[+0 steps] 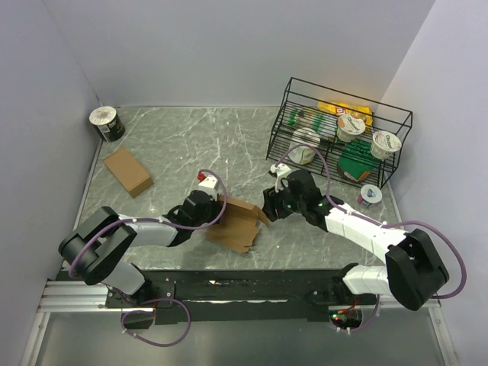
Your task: Fold the paper box
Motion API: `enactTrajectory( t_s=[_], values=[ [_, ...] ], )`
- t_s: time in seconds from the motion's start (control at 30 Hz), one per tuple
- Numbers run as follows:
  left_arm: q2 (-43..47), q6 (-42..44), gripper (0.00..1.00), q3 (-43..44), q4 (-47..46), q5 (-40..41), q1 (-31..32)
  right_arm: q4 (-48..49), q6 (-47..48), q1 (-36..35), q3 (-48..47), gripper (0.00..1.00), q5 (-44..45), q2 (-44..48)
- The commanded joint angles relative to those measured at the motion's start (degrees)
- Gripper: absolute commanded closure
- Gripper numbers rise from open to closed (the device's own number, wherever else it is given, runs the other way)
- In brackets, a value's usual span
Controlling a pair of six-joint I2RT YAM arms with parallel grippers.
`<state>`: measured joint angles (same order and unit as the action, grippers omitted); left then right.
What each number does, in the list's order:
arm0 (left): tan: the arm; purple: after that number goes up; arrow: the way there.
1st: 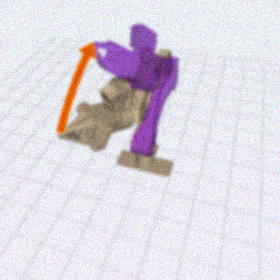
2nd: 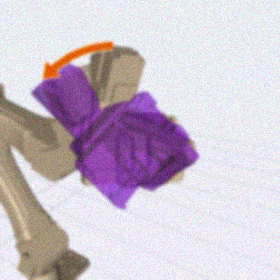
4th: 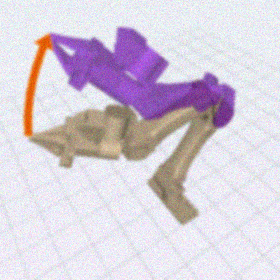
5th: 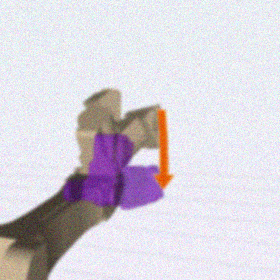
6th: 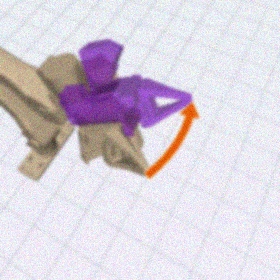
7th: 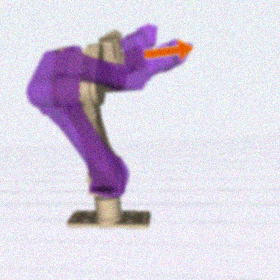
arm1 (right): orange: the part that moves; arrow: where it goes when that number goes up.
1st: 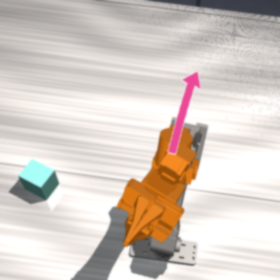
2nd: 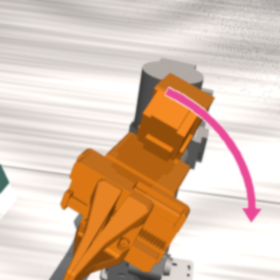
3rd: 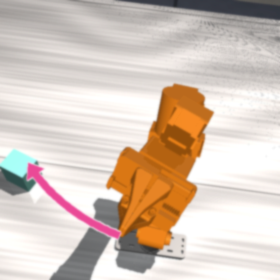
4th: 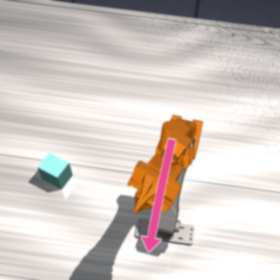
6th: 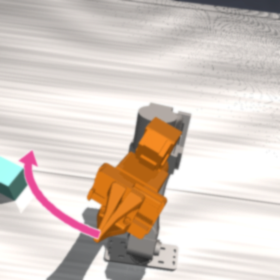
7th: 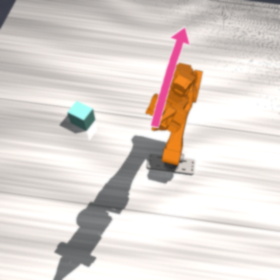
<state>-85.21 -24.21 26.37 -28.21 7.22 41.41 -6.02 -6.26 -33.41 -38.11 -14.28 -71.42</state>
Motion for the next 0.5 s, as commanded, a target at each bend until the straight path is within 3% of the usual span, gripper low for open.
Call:
enactTrajectory(
  t_s=[0.0, 0.23, 0.47],
  values=[
    [1.1, 0.9, 0.96, 0.0, -0.8, -1.6, -0.5, 3.1, 1.7, -1.0, -0.2, 0.41, -1.6, -0.4],
    [1.0, 0.4, 0.96, 0.3, -0.3, -3.2, -2.2, -2.0, 0.6, -1.7, 0.7, 0.41, -0.4, 2.7],
    [2.3, 3.6, 0.96, -1.4, -4.9, -12.9, -3.3, -1.9, 0.0, -2.9, 2.3, 0.41, -3.1, 5.8]
  ],
)
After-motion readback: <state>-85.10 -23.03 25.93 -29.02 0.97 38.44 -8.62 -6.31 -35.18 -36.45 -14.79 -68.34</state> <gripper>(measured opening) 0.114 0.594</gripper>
